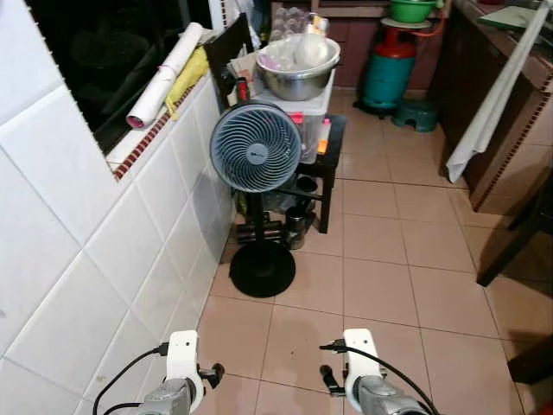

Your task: Setting the table

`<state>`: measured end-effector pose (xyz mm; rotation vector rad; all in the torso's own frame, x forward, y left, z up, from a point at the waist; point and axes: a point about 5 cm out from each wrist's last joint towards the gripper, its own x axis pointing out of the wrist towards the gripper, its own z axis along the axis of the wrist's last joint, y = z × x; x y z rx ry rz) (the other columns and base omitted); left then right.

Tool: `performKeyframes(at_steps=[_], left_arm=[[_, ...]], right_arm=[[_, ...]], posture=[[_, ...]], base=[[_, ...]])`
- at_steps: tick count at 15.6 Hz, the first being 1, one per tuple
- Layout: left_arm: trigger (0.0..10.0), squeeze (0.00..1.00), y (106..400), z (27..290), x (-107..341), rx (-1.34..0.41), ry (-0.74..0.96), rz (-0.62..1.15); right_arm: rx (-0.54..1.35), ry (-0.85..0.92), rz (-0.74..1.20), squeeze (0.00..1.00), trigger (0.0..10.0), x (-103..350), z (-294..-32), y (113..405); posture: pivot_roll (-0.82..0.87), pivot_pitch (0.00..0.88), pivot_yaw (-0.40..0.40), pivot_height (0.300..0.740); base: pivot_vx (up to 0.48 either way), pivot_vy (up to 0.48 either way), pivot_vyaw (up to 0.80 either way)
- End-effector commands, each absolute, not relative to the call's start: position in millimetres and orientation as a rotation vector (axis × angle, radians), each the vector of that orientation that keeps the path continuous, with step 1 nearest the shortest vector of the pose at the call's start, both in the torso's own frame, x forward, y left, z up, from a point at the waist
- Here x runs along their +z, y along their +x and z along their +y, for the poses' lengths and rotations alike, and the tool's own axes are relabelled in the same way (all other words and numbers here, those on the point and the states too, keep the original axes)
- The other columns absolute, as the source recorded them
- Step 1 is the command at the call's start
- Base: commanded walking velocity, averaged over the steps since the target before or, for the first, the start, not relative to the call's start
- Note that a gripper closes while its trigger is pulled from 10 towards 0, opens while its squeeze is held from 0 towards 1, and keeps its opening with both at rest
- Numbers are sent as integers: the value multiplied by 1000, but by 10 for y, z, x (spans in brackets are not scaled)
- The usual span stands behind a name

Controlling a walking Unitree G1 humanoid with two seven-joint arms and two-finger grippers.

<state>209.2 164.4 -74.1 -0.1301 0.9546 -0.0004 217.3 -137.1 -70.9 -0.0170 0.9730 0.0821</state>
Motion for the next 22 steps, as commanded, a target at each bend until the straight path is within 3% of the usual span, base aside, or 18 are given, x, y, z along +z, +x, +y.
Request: performKeyframes(at_steps=[1, 4, 6, 7, 9, 11, 13, 18, 22], left_arm=[[10000, 0, 2060, 1689, -756, 21, -127, 969], [10000, 0, 2074, 1695, -747, 2, -98, 957], [10000, 0, 2301, 1708, -594, -96, -9, 837], [10000, 0, 2375, 1718, -538, -120, -3, 799], [10000, 0, 2689, 1794, -251, -166, 18, 606], [10000, 0, 2858, 1790, 29, -245, -79, 362], [10000, 0, 2793, 1838, 110, -247, -61, 256], [10000, 0, 2310, 1991, 304, -141, -116, 43], [10000, 0, 2040, 1990, 286, -137, -162, 104]], right_arm=[[84, -24, 981, 0, 10000, -707, -1369, 2179], [73, 2, 963, 0, 10000, -691, -1376, 2203], [134, 152, 859, 0, 10000, -527, -1344, 2439], [139, 148, 794, 0, 10000, -450, -1376, 2538], [205, 186, 656, 0, 10000, -196, -1418, 2821], [274, 211, 519, 0, 10000, 32, -1455, 3013], [277, 192, 453, 0, 10000, 91, -1549, 3022], [300, 107, 248, 0, 10000, 254, -1861, 2646], [285, 93, 211, 0, 10000, 385, -1983, 2326]], posture=[[-16, 0, 29, 740], [-23, 0, 34, 740], [-26, 0, 40, 740], [-24, 0, 43, 740], [-20, 0, 53, 740], [-8, 0, 50, 740], [1, 0, 47, 740], [-5, 0, 65, 740], [-29, 0, 94, 740]], base=[[0, 0, 0], [0, 0, 0], [0, 0, 0], [0, 0, 0], [0, 0, 0], [0, 0, 0], [0, 0, 0], [0, 0, 0], [0, 0, 0]])
